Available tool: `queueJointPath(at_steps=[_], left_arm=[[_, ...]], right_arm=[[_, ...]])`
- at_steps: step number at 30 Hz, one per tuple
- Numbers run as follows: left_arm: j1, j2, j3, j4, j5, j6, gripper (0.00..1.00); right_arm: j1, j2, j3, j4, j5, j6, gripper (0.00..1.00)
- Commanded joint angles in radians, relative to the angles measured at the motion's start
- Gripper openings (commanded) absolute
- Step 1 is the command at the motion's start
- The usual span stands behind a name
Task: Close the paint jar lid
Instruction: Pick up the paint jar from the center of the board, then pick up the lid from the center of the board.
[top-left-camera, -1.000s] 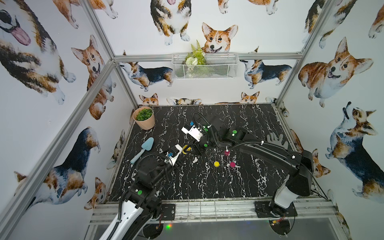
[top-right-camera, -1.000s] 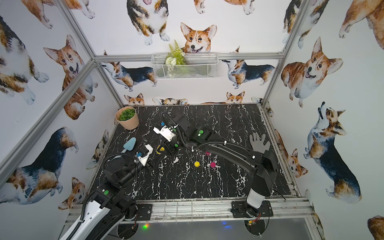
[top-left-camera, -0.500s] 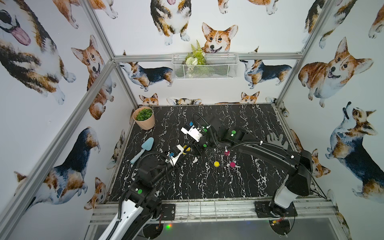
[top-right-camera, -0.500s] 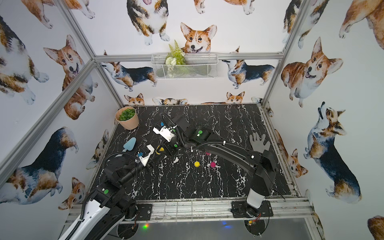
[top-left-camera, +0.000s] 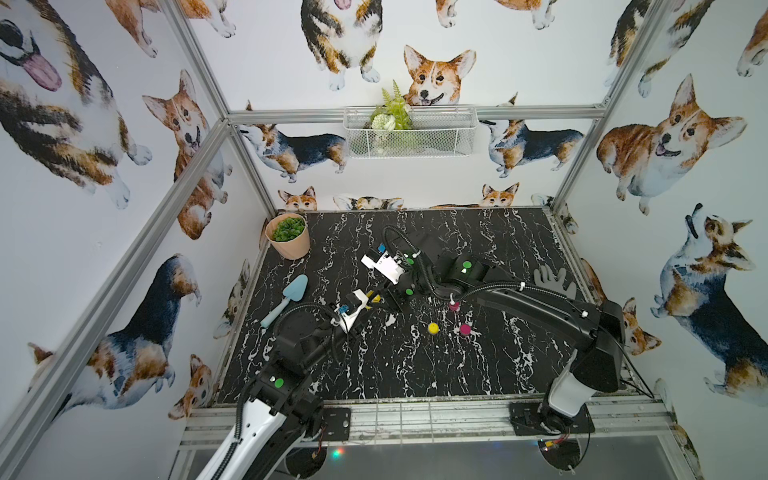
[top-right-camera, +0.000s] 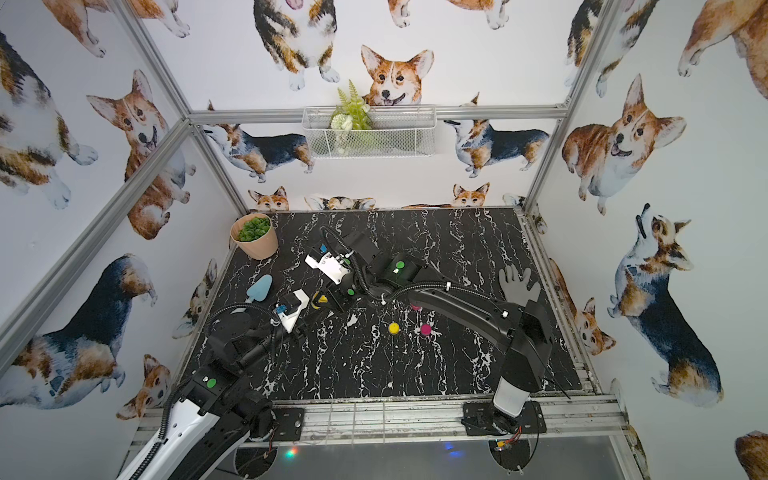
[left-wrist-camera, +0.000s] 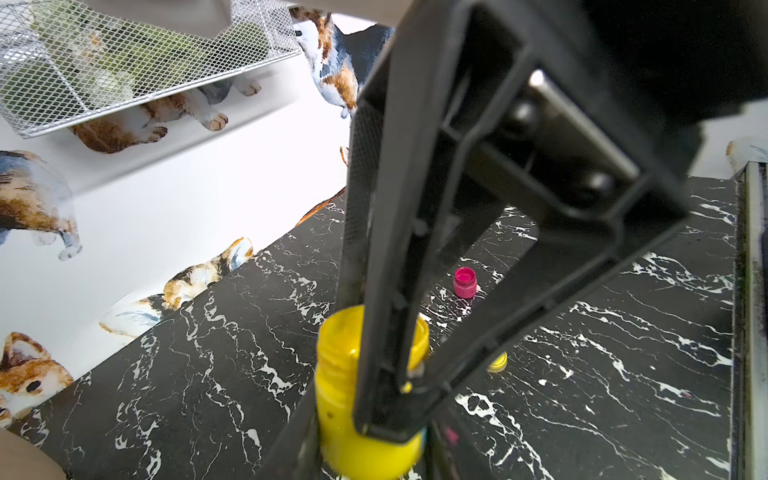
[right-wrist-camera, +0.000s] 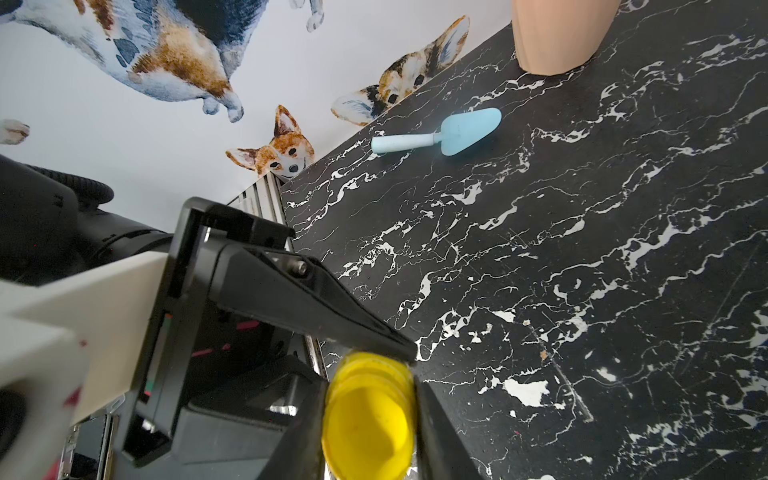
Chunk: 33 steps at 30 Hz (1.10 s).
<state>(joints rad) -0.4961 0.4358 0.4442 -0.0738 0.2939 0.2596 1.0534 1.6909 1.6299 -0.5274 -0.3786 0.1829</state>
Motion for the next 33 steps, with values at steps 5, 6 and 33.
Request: queueJointPath(at_steps=[5,6,33], left_arm=[[0.001,-0.002,0.004,0.017,0.022,0.018,0.33],[0.001,-0.002,0.004,0.017,0.023,0.018,0.33],[-0.003,-0.197,0.019,-0.049,0.033,0.024,0.34]], right_arm=[[0.002,-0.015,0.003,0.022,0.041,-0.002,0.61],[0.003,-0.025,-0.004,0.027,0.052,-0.004,0.67],[-0.064,-0.235,-0.693,0.118,0.565,0.073,0.73]])
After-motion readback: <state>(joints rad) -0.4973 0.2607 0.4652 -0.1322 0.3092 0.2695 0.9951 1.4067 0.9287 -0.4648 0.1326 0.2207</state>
